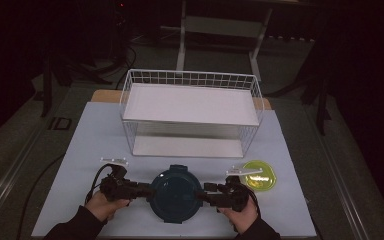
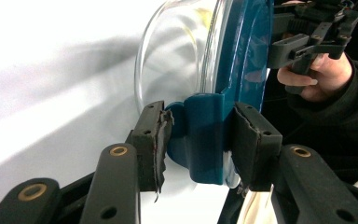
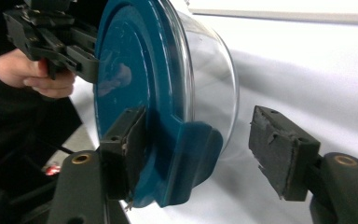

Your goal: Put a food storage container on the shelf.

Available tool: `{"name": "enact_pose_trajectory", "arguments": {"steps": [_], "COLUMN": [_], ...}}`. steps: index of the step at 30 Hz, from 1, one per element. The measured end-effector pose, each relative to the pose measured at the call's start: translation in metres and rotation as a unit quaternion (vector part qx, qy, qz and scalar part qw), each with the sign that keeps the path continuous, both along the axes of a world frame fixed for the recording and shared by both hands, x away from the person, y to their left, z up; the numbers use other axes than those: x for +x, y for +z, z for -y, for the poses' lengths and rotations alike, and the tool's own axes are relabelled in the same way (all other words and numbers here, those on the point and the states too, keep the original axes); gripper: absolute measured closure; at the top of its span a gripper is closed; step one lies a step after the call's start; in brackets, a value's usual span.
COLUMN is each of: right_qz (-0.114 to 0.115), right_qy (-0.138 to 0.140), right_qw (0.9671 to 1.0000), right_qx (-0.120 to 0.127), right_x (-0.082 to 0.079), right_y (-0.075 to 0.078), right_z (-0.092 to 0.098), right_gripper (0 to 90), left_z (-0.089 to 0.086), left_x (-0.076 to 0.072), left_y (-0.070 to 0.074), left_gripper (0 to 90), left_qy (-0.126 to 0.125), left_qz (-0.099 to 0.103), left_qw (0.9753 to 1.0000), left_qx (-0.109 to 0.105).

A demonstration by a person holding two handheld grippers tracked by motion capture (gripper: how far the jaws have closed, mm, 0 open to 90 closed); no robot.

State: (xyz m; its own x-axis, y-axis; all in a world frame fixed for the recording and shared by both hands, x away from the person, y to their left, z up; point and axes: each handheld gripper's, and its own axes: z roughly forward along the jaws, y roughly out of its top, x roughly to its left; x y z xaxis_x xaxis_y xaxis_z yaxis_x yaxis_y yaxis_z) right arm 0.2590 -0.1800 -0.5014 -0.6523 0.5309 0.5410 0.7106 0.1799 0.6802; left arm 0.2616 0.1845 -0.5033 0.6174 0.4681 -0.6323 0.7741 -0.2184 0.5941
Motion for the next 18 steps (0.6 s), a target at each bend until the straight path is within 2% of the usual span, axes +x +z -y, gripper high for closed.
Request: {"name": "enact_pose_trajectory", "arguments": {"steps": [4, 7, 10, 13, 15, 18], "right_qz": [-0.013, -0.029, -0.031, -0.041, -0.039, -0.038], "right_qy": [0.002, 0.008, 0.012, 0.022, 0.029, 0.025], "right_qw": [0.9999, 0.9995, 0.9994, 0.9987, 0.9985, 0.9983], "right_qx": [-0.002, 0.01, 0.013, 0.02, 0.023, 0.037], "right_x": [-0.0009, -0.0007, -0.0008, -0.0006, -0.0005, -0.0005], "right_y": [-0.0028, -0.0051, -0.0051, -0.0068, -0.0078, -0.0106], "right_z": [0.0012, 0.0017, 0.0016, 0.0026, 0.0025, 0.0023], "right_gripper": [41.3, 46.5, 50.6, 55.4, 56.0, 56.0], "left_z": [-0.0016, -0.0026, -0.0027, -0.0033, -0.0041, -0.0053], "left_x": [-0.0012, -0.0017, -0.0024, -0.0037, -0.0045, -0.0067], "left_y": [-0.0016, -0.0029, -0.0036, -0.0048, -0.0063, -0.0088], "left_gripper": [57.3, 57.3, 57.3, 57.2, 57.2, 57.1], "left_qy": [-0.003, -0.003, 0.001, 0.003, 0.005, 0.014], "left_qz": [0.002, 0.0, -0.001, -0.002, -0.003, -0.006], "left_qw": [1.0, 1.0, 1.0, 0.9999, 0.9999, 0.9997], "left_qx": [-0.001, -0.005, -0.007, -0.01, -0.014, -0.019]}}
